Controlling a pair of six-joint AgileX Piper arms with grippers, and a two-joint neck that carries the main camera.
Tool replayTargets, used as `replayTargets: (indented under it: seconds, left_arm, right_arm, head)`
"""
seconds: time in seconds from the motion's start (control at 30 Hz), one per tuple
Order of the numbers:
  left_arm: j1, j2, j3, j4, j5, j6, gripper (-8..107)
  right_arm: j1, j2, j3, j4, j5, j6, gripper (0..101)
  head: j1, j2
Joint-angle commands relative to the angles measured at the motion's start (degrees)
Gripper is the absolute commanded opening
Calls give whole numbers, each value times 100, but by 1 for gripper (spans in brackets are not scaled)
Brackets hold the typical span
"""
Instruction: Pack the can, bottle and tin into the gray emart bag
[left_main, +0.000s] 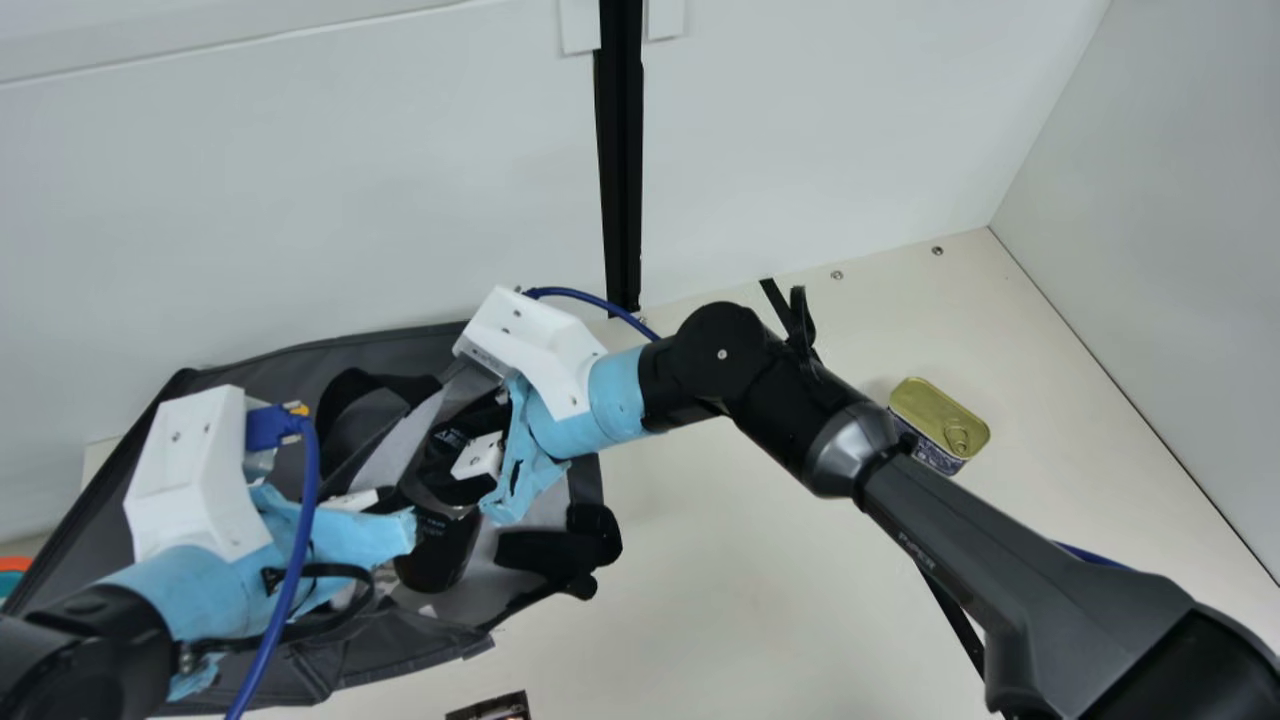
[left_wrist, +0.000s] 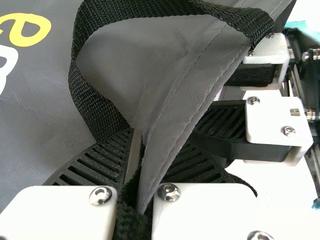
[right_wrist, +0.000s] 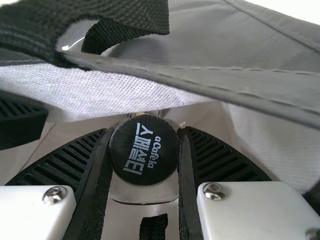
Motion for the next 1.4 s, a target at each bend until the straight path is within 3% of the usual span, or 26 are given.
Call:
replayTargets:
  seconds: [0.0, 0.07, 0.97, 1.37]
  left_arm:
    - [0, 0, 0, 0, 0, 0, 10]
    - [0, 0, 0, 0, 0, 0, 10]
    - [0, 0, 0, 0, 0, 0, 10]
    - [0, 0, 0, 0, 0, 0, 10]
  right_arm:
    - [8, 17, -15, -4, 27, -2, 0]
    - [14, 38, -32, -8, 34, 0, 1]
    - [-68, -71, -62, -189, 143, 35, 91]
    - [-246, -504, 290, -333, 89, 115, 91]
  head:
    - [-130, -14]
    - [-130, -14]
    - [-130, -14]
    - [-130, -14]
